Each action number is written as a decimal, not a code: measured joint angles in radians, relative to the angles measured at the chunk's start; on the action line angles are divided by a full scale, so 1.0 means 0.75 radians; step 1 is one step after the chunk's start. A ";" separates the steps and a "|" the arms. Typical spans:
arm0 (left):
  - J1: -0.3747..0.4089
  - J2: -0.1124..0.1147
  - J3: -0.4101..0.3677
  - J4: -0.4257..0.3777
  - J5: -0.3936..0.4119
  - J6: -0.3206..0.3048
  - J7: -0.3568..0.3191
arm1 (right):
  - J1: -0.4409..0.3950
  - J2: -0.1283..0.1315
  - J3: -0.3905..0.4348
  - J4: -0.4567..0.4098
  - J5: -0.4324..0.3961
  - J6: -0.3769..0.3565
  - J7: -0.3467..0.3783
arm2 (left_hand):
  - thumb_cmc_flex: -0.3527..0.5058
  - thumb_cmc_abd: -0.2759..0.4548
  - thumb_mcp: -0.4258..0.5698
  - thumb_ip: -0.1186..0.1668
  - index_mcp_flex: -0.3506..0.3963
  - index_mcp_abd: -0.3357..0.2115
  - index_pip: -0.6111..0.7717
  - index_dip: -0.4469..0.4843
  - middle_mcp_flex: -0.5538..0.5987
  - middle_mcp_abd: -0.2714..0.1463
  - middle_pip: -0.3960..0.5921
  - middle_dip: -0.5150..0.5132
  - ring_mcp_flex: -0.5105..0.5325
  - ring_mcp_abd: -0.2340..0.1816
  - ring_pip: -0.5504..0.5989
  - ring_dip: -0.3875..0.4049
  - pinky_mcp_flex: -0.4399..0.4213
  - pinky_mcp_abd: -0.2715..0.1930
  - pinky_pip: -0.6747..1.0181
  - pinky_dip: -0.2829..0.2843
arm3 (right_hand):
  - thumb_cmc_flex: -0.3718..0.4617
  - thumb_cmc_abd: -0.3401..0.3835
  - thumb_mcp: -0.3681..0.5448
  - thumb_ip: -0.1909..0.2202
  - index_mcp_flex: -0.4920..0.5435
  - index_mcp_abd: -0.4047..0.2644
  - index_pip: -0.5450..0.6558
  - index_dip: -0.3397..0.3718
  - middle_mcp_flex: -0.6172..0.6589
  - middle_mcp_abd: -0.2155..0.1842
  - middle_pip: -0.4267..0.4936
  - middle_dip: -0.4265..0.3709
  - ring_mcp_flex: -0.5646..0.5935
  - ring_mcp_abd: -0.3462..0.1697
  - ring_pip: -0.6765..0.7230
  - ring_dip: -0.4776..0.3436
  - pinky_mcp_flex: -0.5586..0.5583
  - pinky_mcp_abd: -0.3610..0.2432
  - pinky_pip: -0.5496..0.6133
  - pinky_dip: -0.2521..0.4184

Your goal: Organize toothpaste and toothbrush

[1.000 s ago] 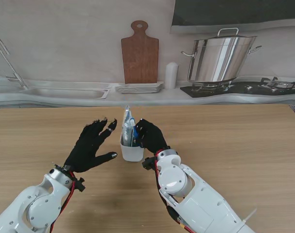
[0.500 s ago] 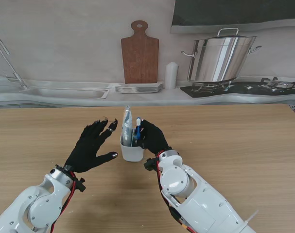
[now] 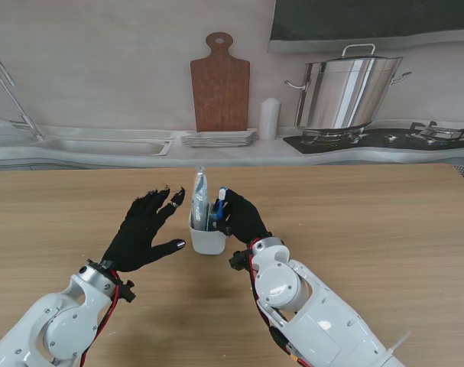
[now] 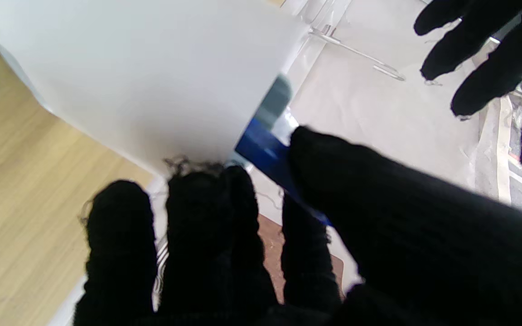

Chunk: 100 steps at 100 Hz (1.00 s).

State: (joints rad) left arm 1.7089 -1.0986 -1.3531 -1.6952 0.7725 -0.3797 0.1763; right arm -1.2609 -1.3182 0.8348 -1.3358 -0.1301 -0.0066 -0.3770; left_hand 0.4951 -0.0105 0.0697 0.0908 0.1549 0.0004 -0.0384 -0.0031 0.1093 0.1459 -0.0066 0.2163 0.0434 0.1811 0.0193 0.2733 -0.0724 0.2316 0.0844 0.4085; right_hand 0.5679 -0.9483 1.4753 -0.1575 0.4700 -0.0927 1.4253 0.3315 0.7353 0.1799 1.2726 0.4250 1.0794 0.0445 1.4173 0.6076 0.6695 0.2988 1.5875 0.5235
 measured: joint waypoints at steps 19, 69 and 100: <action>-0.005 0.000 0.007 0.002 -0.001 0.000 0.002 | -0.004 0.005 0.003 -0.005 -0.007 0.000 0.009 | 0.000 0.000 0.000 0.000 0.000 0.000 0.001 0.008 0.000 0.000 0.006 0.001 0.000 0.002 0.012 0.032 0.000 0.001 0.002 0.002 | -0.032 0.000 0.000 0.000 -0.003 0.030 -0.034 0.052 -0.028 0.001 -0.013 0.027 -0.009 0.000 -0.005 0.000 -0.006 0.000 0.000 0.001; -0.010 0.000 0.016 0.005 -0.001 0.006 0.011 | -0.014 0.022 0.010 -0.021 -0.030 -0.005 0.041 | 0.016 0.000 0.000 0.000 0.000 0.001 0.009 0.024 0.000 0.004 0.017 0.016 0.000 0.004 0.012 0.032 -0.001 0.002 0.003 0.019 | -0.087 0.000 -0.016 0.069 -0.033 0.066 -0.136 0.293 -0.076 0.001 -0.051 0.138 -0.022 0.000 -0.005 0.001 -0.011 0.000 0.000 0.019; -0.004 -0.001 0.013 0.003 0.001 0.008 0.012 | -0.029 0.025 0.021 -0.039 -0.038 -0.008 0.038 | 0.016 0.000 0.000 0.000 0.000 0.001 0.010 0.035 0.000 0.005 0.017 0.019 0.000 0.005 0.012 0.033 -0.001 0.003 0.003 0.020 | -0.196 0.000 -0.061 0.069 -0.146 0.121 -0.225 0.264 -0.201 0.022 -0.118 0.156 -0.032 0.000 -0.005 0.001 -0.007 -0.013 0.000 0.031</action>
State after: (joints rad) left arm 1.7057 -1.0991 -1.3434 -1.6929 0.7731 -0.3740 0.1855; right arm -1.2823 -1.2999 0.8507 -1.3654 -0.1587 -0.0126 -0.3482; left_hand 0.5069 -0.0104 0.0697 0.0908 0.1549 0.0011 -0.0311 0.0234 0.1093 0.1500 0.0059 0.2306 0.0434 0.1848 0.0284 0.2980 -0.0730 0.2339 0.0868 0.4231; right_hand 0.4209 -0.9481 1.4299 -0.1055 0.3607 -0.0017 1.2564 0.5295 0.5845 0.1967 1.1841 0.5421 1.0554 0.0446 1.4132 0.6080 0.6644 0.2893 1.5873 0.5469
